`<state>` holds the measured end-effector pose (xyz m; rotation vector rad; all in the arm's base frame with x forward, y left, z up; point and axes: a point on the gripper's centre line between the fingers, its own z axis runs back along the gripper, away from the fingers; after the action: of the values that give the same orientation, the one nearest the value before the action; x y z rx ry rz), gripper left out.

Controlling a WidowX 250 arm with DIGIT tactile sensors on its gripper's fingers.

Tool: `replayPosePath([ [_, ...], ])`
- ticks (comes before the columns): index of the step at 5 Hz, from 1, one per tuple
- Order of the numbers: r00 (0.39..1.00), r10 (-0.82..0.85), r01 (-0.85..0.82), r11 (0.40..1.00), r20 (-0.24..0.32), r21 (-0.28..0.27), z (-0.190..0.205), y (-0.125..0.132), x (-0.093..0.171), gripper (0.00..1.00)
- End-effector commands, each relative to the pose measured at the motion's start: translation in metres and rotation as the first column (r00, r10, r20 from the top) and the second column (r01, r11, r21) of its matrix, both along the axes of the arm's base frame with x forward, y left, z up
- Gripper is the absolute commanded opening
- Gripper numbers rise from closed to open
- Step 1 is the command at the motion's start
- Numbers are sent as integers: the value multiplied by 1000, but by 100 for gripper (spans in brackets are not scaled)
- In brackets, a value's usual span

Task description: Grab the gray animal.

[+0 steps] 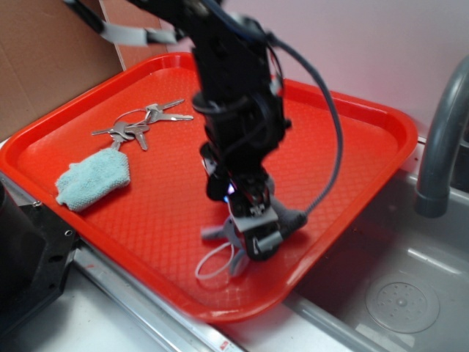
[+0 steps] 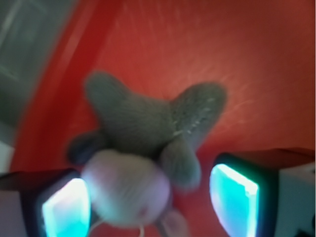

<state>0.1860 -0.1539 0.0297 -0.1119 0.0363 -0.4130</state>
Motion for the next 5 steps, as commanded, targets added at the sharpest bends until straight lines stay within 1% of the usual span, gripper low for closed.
replayPosePath([
  [1, 999, 42, -42, 999, 31, -9, 9, -5, 8, 0],
  [2, 993, 80, -79, 997, 88, -16, 34, 9, 9, 0],
  [3, 972, 178, -174, 984, 154, -36, 84, 46, 2, 0],
  [4, 923, 354, -357, 934, 154, -9, 135, 88, -5, 0],
  [5, 844, 505, -522, 851, 182, 59, 172, 112, -6, 0],
])
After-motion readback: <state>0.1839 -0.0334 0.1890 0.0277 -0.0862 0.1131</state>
